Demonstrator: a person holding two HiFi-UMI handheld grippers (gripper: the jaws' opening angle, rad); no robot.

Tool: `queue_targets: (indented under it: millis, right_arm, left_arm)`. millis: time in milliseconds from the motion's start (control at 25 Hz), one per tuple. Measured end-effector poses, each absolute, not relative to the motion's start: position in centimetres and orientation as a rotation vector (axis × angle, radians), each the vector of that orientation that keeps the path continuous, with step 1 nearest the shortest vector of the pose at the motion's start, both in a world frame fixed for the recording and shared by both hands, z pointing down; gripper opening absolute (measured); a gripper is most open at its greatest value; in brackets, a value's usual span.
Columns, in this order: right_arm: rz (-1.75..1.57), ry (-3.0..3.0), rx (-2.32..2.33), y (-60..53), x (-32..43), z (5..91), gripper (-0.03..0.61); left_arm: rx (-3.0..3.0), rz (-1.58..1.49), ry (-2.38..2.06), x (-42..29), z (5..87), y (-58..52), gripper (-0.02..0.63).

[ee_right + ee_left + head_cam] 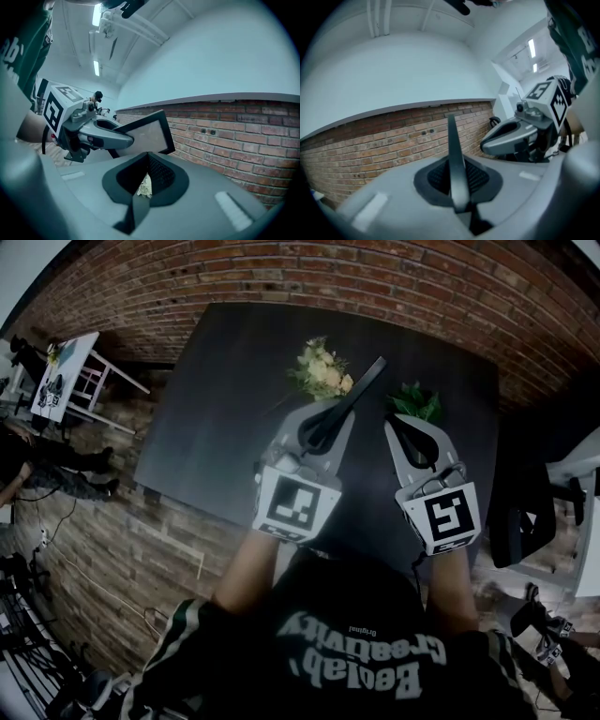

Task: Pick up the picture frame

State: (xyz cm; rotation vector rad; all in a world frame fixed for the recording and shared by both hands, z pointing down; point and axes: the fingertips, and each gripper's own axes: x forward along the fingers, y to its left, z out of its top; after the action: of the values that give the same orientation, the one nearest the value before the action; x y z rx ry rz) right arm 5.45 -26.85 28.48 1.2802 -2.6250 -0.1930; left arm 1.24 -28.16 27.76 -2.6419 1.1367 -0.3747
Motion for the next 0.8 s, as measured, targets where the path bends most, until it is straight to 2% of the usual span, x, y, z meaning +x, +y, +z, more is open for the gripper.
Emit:
queue_targets:
  millis: [800]
  right_arm:
    - [-0.256,-2.633,1.311,-27.1,5.4,28.4,0.006]
  left_arm:
    - [-2.579,-0.323,1.15,1.6,28.4,-28.5,0.026]
